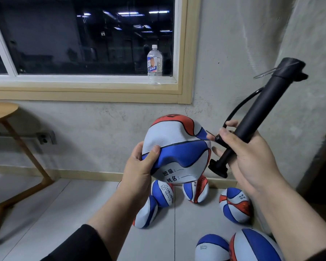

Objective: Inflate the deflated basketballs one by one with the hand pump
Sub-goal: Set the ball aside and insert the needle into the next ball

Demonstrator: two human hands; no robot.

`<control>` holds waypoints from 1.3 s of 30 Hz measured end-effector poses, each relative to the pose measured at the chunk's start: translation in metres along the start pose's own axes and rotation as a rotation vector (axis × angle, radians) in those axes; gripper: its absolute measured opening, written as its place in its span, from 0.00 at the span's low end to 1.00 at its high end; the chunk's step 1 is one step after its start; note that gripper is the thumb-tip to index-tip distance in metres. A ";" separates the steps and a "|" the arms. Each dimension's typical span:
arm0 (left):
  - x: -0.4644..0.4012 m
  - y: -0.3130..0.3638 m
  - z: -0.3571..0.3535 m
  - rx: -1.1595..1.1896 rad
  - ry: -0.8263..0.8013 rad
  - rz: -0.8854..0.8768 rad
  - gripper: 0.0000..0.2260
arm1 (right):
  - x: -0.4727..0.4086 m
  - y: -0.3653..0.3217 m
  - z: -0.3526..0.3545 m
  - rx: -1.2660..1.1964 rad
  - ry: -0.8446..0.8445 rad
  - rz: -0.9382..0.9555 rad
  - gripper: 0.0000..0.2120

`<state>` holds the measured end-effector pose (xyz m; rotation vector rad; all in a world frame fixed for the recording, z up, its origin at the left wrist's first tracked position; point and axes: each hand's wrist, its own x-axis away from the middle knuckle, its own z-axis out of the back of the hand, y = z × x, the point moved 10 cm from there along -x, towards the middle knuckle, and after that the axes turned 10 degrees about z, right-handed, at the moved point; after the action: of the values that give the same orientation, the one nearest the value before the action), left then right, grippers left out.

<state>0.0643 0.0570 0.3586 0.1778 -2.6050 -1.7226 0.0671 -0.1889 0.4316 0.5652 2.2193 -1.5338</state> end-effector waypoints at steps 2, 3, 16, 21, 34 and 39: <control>0.005 0.004 -0.003 -0.080 0.032 -0.029 0.18 | 0.002 0.004 -0.004 -0.044 -0.020 -0.043 0.08; 0.007 0.007 -0.004 -0.131 0.050 -0.054 0.16 | 0.002 0.006 -0.006 -0.044 -0.028 -0.057 0.08; 0.031 0.036 -0.031 -0.806 0.131 -0.633 0.20 | 0.002 0.011 -0.005 -0.205 -0.028 -0.131 0.11; 0.035 0.028 -0.044 -0.914 0.046 -0.724 0.23 | 0.008 0.017 -0.014 -0.200 -0.075 -0.165 0.10; 0.000 -0.004 0.010 -0.146 0.239 0.153 0.08 | 0.015 0.033 -0.002 -0.098 0.035 -0.148 0.05; -0.006 -0.011 0.011 -0.231 0.138 0.213 0.06 | 0.020 0.032 -0.016 -0.077 -0.031 -0.137 0.10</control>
<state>0.0699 0.0637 0.3441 0.0140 -2.2178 -1.8431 0.0660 -0.1618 0.4014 0.3713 2.3241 -1.5040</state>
